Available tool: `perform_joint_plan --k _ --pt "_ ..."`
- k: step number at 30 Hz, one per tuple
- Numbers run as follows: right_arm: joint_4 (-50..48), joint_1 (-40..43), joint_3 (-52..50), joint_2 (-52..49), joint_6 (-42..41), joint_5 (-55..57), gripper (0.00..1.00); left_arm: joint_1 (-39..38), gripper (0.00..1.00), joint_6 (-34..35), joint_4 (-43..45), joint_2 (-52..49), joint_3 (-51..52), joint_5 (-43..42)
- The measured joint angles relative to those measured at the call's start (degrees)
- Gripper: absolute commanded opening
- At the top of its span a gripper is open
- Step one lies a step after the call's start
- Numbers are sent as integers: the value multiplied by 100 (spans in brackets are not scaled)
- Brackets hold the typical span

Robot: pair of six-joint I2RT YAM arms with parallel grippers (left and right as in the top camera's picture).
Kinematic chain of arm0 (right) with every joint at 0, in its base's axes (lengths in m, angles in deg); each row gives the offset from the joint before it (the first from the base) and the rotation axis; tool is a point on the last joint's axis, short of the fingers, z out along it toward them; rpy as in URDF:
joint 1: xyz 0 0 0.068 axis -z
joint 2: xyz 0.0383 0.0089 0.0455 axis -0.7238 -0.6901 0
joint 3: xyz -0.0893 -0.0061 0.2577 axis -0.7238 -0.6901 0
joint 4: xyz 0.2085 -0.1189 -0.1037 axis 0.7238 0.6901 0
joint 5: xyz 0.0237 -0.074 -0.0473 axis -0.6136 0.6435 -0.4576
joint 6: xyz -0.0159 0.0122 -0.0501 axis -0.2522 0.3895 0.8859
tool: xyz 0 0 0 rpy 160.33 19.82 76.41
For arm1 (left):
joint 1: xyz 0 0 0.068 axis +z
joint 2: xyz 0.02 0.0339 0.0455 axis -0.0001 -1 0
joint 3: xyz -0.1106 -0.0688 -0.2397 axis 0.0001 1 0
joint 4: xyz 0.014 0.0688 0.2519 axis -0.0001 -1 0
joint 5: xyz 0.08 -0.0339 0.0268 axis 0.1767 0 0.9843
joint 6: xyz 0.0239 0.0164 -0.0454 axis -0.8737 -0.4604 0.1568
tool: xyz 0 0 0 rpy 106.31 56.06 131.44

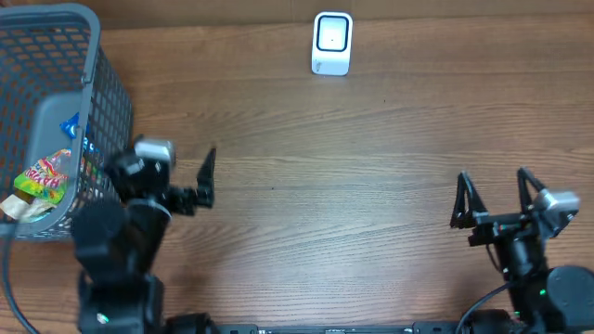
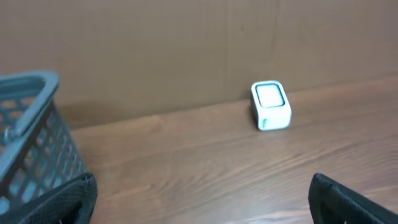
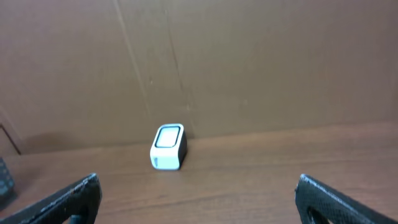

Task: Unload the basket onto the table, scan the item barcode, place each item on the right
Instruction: 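Reach the left gripper into the grey basket and grasp snacks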

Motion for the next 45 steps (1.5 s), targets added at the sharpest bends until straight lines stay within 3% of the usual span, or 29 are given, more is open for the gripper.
perform_joint_plan --k 10,15,18,25,28,34,45 --pt "1816 0 2494 -2520 317 -684 100 0 100 -7 -2610 -3075 -4660 -225" --pt "2363 0 3239 -3558 387 -1064 100 0 100 -9 -3897 -4629 -7265 -310" --pt "2422 0 3359 -3943 402 -1266 100 0 100 -9 -4068 -5250 -8258 -404" --pt "2479 0 3359 -4350 428 -1753 100 24 100 37 -4297 -5689 -8588 133" --pt "2522 0 3359 -4393 428 -1823 100 260 100 599 -4454 -5851 -8590 728" --pt "2643 0 3359 -4404 431 -1897 100 1471 100 1705 -4736 -6225 -8592 1368" --pt "3097 0 3359 -4404 444 -1923 100 2647 100 1947 -5248 -7064 -8629 1596"
